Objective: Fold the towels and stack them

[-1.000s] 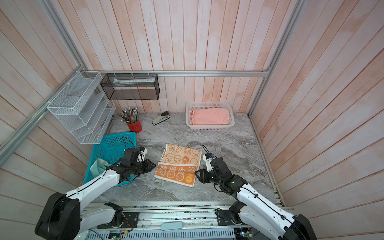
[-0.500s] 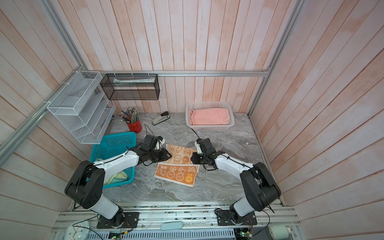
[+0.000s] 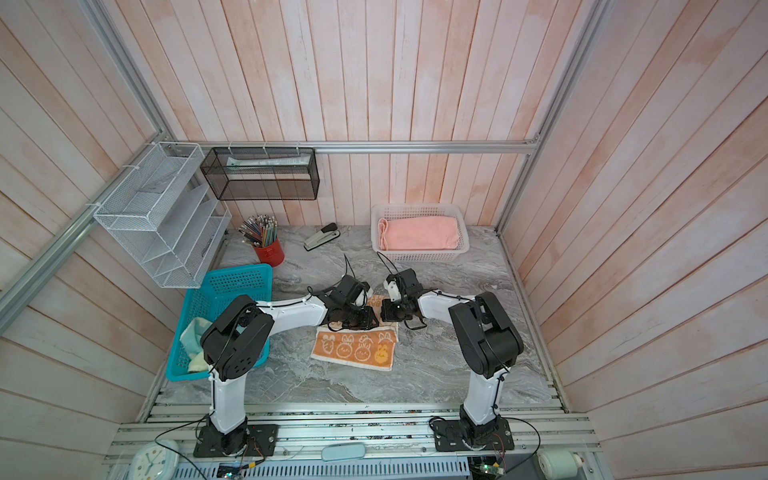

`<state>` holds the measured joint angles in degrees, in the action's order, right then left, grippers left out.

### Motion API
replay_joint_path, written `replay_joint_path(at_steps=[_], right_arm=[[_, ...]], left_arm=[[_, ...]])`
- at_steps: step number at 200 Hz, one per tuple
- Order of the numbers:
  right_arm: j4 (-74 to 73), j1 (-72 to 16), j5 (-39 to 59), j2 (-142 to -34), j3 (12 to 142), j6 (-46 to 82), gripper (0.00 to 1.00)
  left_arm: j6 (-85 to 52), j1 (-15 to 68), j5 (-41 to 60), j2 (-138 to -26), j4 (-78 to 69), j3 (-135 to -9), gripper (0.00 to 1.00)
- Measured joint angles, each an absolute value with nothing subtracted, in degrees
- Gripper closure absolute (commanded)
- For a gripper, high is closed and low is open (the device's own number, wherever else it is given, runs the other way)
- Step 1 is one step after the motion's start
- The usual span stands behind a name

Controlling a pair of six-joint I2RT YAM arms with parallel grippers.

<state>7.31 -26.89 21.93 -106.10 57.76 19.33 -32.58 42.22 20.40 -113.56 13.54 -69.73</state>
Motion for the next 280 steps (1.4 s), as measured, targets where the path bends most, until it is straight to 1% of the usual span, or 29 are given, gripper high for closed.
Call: replay_joint_path(at_steps=[22, 51, 71, 97, 119, 129, 151, 166, 205, 231, 262, 280], right_arm=[[7.4, -26.3, 23.0, -107.6, 59.5, 18.3, 1.0], [7.8, -25.5, 23.2, -108.8, 61.3, 16.7, 1.0], [9.5, -25.1, 22.5, -109.1, 62.4, 15.7, 1.0], [12.0, -24.9, 21.3, -109.1, 63.6, 14.4, 0.94], [14.1, -24.9, 20.5, -109.1, 64.6, 13.6, 0.84], [14.9, -24.9, 20.4, -108.9, 65.0, 13.1, 0.81], [16.9, -25.6, 19.2, -106.7, 65.0, 13.2, 0.78], [17.5, -26.9, 18.5, -104.5, 65.0, 13.3, 0.77], [16.8, -34.3, 17.4, -99.5, 63.5, 15.8, 0.77], [16.3, -39.3, 17.3, -98.9, 60.6, 18.3, 0.77], [18.3, -42.7, 15.0, -98.5, 57.3, 21.3, 0.77], [19.6, -44.4, 13.2, -95.0, 53.5, 23.9, 0.77]], left_arm=[[-33.3, 45.6, 19.3, -108.6, 13.8, -63.5, 0.7], [-36.0, 51.7, 18.8, -99.4, 15.1, -53.8, 0.7], [-38.1, 54.2, 17.9, -92.7, 16.1, -48.8, 0.7], [-39.6, 53.9, 15.2, -84.5, 17.7, -45.8, 0.7], [-39.7, 51.0, 13.7, -80.1, 17.8, -45.8, 0.7], [-39.7, 48.3, 13.4, -79.1, 17.8, -45.8, 0.7], [-39.7, 42.4, 13.3, -79.6, 17.9, -45.8, 0.7], [-39.7, 40.7, 13.5, -81.5, 17.6, -45.8, 0.7], [-42.0, 40.6, 14.7, -90.7, 14.9, -47.0, 0.7], [-44.8, 40.5, 15.7, -95.9, 12.1, -48.4, 0.7], [-47.4, 40.4, 16.7, -97.1, 9.7, -48.6, 0.7], [-48.6, 40.4, 16.7, -97.2, 9.3, -48.6, 0.7]])
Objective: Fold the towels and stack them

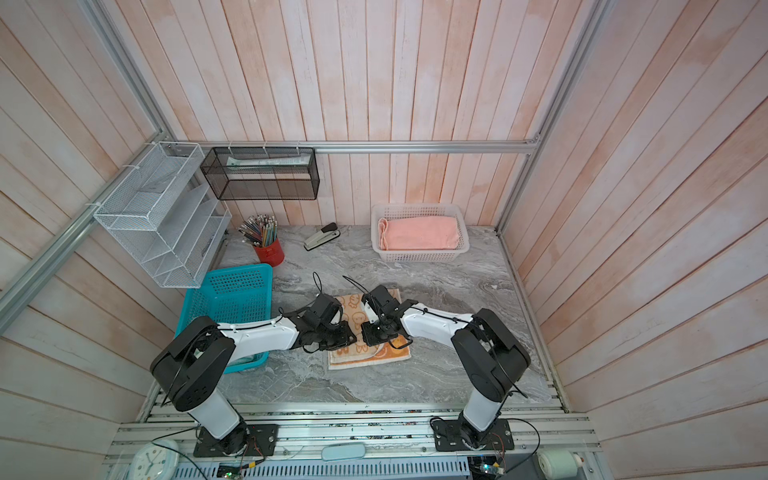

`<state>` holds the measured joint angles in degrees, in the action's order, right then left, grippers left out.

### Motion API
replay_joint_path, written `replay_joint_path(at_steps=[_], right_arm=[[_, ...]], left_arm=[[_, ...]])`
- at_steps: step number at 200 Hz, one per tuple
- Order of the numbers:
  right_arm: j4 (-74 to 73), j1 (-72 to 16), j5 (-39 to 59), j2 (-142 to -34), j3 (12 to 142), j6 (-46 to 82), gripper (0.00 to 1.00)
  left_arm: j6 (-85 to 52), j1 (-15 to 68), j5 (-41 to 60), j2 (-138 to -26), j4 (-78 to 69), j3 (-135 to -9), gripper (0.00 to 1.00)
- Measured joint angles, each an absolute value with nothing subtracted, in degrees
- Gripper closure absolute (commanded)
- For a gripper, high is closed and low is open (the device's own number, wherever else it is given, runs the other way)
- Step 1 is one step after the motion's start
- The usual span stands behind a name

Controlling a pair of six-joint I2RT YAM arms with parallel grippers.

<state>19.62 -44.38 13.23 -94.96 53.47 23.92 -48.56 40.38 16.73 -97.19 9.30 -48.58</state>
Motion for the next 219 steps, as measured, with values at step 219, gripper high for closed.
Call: replay_joint_path(at_steps=[219], right_arm=[[22.6, -45.3, 5.2, -98.3, 61.6, 29.5, 0.8]], left_arm=[[-47.7, 38.9, 17.1, -95.3, 9.5, -46.7, 0.7]])
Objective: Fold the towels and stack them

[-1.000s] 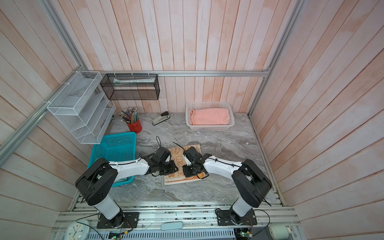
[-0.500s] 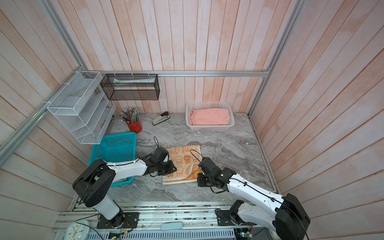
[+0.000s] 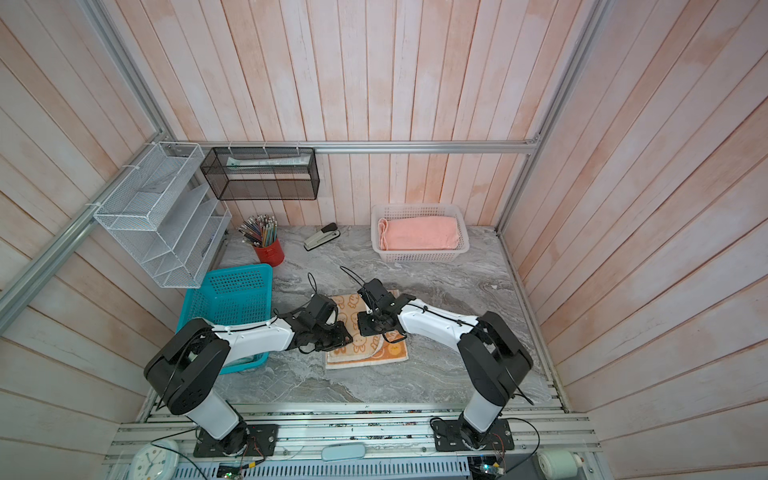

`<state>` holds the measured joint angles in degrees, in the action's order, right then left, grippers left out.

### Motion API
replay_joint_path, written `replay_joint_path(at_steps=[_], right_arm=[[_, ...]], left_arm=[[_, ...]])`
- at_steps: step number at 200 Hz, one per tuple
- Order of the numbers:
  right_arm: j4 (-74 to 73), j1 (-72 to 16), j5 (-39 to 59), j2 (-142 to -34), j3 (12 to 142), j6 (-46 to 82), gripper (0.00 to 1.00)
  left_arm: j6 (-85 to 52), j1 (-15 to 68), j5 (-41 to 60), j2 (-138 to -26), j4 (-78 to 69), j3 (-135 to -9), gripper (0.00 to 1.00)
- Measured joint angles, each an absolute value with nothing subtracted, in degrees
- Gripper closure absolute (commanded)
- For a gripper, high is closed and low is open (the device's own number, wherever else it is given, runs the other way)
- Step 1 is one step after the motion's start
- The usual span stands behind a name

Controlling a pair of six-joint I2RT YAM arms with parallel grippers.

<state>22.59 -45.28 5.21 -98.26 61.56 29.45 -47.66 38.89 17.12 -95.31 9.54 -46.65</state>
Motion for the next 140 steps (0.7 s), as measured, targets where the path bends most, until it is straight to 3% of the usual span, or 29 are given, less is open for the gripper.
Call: replay_joint_path(at_steps=[50, 100, 140], right_arm=[[26.7, -44.7, 2.4, -97.1, 56.3, 28.5, 0.8], [31.8, -44.7, 0.8, -81.3, 43.8, 33.9, 0.8], [35.7, -43.4, -0.2, -69.4, 40.1, 39.0, 0.72]], left_arm=[[-47.8, 38.6, 17.4, -95.3, 8.6, -46.1, 0.7], [-47.4, 37.4, 17.7, -94.5, 8.9, -45.6, 0.7], [-45.5, 37.0, 17.7, -91.0, 11.8, -45.7, 0.66]])
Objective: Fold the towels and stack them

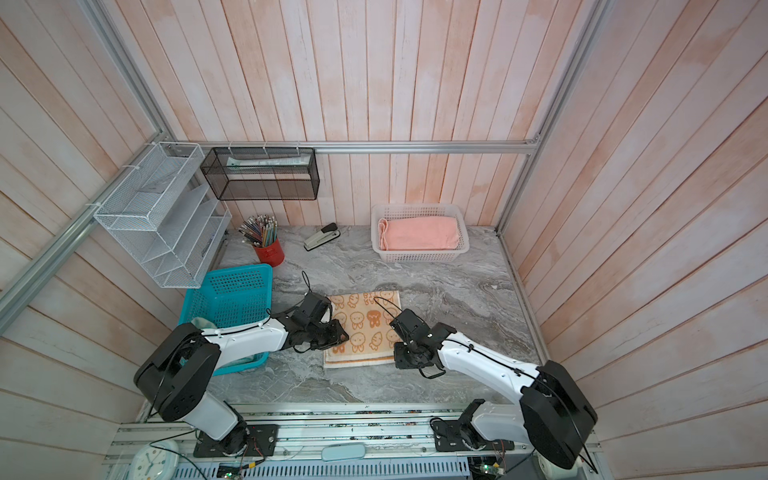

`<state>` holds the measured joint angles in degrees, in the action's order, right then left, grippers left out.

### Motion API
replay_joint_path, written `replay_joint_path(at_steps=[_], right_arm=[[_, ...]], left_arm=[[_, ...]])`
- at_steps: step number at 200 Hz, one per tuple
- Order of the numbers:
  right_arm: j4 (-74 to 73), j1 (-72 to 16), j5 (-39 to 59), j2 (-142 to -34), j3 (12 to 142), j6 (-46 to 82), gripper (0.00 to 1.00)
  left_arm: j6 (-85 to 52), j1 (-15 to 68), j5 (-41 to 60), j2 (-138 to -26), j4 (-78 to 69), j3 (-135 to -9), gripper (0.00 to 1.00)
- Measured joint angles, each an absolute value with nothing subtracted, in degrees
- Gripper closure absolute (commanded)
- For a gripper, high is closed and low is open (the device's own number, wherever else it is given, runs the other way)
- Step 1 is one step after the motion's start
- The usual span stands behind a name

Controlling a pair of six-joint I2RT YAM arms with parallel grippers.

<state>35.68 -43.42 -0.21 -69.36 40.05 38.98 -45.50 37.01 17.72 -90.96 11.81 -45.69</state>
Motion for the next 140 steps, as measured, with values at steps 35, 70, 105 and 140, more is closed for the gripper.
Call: replay_joint_path(at_steps=[35, 70, 105, 140], right_arm=[[32.0, -33.5, 3.4, -63.9, 37.4, 38.9, 0.67], [28.4, -26.4, 9.1, -65.8, 35.9, 36.1, 0.63], [25.5, -23.3, 14.5, -73.3, 36.3, 31.6, 0.63], [23.0, -22.7, 18.9, -79.1, 36.6, 28.9, 0.63]], left_arm=[[-44.2, 36.4, 16.8, -84.2, 16.4, -47.4, 0.64], [-44.2, 32.1, 16.2, -77.8, 19.1, -46.0, 0.64], [-45.5, 30.2, 17.6, -74.5, 20.3, -38.7, 0.64], [-48.3, 30.2, 21.1, -74.1, 19.7, -32.0, 0.64]])
